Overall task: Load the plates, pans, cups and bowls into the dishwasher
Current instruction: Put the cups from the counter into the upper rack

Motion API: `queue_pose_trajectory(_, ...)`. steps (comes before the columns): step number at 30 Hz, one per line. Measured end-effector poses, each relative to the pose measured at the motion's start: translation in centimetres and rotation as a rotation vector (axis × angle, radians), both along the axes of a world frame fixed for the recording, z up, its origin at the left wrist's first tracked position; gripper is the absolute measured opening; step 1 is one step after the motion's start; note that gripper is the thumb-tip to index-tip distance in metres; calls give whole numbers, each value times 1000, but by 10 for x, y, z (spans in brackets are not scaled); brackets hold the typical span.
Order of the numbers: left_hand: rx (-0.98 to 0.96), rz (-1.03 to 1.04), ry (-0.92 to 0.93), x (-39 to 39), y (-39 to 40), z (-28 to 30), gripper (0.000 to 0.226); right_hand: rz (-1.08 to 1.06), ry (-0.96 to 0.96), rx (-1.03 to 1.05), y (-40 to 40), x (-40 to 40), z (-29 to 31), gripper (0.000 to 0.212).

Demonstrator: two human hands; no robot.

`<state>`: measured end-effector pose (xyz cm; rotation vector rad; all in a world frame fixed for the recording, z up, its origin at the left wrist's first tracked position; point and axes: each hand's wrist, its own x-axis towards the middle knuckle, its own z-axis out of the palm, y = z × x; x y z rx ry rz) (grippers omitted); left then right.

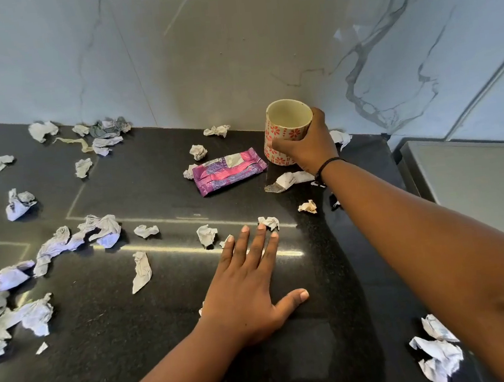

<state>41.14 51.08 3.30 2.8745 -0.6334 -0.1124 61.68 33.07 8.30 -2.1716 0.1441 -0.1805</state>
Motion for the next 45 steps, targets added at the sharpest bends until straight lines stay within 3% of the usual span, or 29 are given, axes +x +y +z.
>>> queue_pose_trajectory(6, -3, 13, -3, -1, 0, 3, 95, 6, -53, 44, -3, -11, 14, 84)
queue_pose_trajectory(12, -14, -1, 7, 1, -1, 3, 97, -3, -69, 358, -32, -81, 54, 73)
queue_pose_trajectory(15, 11, 2, 25, 0, -1, 6, 98, 66, 14, 511, -56, -131, 80, 76)
queue_pose_trajectory(18, 57, 75, -23, -2, -6, 23, 91, 115, 77, 685, -80, -194, 96, 65)
queue_pose_trajectory(20, -26, 134, -90, -7, -20, 43, 70, 70, 98, 765, -95, -239, 100, 69)
queue_pose_trajectory(22, -287, 106, -82, -18, -44, 64, 58, 32, 127, 846, -107, -283, 99, 83)
queue_pose_trajectory(24, -682, -10, 156, -35, -77, 95, 63, 32, 137, 931, -116, -322, 101, 83)
queue_pose_trajectory(26, -1009, -143, 643, -59, -111, 129, 68, 33, 133, 986, -123, -358, 101, 82)
queue_pose_trajectory(27, -1082, -204, 849, -71, -128, 141, 64, 27, 131, 1001, -126, -375, 102, 83)
queue_pose_trajectory(29, -1090, -332, 1094, -91, -157, 150, 51, -20, 119, 1022, -132, -405, 101, 81)
queue_pose_trajectory(32, -1035, -419, 1270, -123, -190, 149, 56, -153, 95, 1013, -147, -449, 98, 83)
queue_pose_trajectory(37, -1004, -220, 1541, -173, -240, 125, 65, -304, 52, 1029, -176, -522, 87, 85)
queue_pose_trajectory(41, -947, -139, 1684, -218, -291, 115, 59, -367, -31, 1044, -200, -575, 80, 69)
queue_pose_trajectory(45, -862, -155, 1728, -267, -349, 102, 62, -728, -77, 992, -241, -627, 62, 81)
